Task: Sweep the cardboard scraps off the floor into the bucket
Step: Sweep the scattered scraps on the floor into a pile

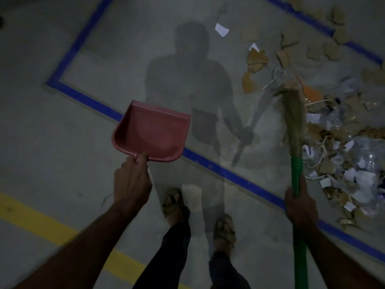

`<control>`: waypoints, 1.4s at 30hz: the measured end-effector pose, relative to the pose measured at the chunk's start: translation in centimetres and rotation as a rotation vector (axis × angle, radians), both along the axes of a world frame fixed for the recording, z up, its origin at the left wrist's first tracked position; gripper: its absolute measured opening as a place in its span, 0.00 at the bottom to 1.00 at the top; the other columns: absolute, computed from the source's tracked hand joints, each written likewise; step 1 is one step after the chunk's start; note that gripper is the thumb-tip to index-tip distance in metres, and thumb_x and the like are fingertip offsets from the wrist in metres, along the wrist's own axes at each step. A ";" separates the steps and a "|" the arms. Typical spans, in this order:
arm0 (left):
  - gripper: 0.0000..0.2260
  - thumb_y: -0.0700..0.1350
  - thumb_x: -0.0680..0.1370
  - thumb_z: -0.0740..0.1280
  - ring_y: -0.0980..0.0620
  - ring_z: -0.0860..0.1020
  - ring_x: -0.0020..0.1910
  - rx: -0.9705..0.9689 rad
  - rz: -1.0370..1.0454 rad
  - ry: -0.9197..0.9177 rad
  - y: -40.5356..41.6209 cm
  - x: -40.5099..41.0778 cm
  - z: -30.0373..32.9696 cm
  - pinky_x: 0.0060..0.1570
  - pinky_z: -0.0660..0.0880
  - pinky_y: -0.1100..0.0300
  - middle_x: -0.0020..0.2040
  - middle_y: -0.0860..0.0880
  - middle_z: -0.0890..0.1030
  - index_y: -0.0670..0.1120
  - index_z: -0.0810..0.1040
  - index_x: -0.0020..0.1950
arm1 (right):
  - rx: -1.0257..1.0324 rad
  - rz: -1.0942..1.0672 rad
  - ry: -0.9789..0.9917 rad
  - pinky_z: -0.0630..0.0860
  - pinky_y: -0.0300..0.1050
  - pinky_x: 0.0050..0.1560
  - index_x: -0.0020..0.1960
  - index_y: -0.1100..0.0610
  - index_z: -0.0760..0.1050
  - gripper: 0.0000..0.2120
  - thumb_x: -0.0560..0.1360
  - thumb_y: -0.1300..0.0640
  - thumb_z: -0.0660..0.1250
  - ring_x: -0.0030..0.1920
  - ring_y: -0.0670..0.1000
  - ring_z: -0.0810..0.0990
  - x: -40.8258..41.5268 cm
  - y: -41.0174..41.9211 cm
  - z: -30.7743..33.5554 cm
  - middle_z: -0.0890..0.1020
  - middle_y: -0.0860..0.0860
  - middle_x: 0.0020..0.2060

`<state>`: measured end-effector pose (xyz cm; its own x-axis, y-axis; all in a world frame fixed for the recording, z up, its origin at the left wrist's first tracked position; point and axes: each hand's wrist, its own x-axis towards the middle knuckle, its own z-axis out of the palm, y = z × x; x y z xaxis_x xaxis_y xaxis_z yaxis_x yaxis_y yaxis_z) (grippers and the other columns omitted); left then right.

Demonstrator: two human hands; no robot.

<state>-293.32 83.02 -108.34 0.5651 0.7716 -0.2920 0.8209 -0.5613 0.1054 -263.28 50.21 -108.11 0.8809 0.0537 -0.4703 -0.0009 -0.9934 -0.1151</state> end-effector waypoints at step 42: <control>0.16 0.38 0.79 0.66 0.34 0.75 0.39 0.050 -0.283 0.009 18.0 39.2 0.9 0.36 0.62 0.49 0.45 0.34 0.75 0.43 0.73 0.67 | -0.016 -0.166 -0.005 0.74 0.49 0.35 0.79 0.38 0.40 0.32 0.83 0.47 0.54 0.32 0.57 0.76 21.8 9.5 -3.3 0.76 0.55 0.35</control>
<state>-254.14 101.01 -107.47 0.7577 0.5973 -0.2629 0.6317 -0.7725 0.0653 -241.47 59.68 -111.39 0.8792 -0.1004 -0.4657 -0.1649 -0.9813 -0.0997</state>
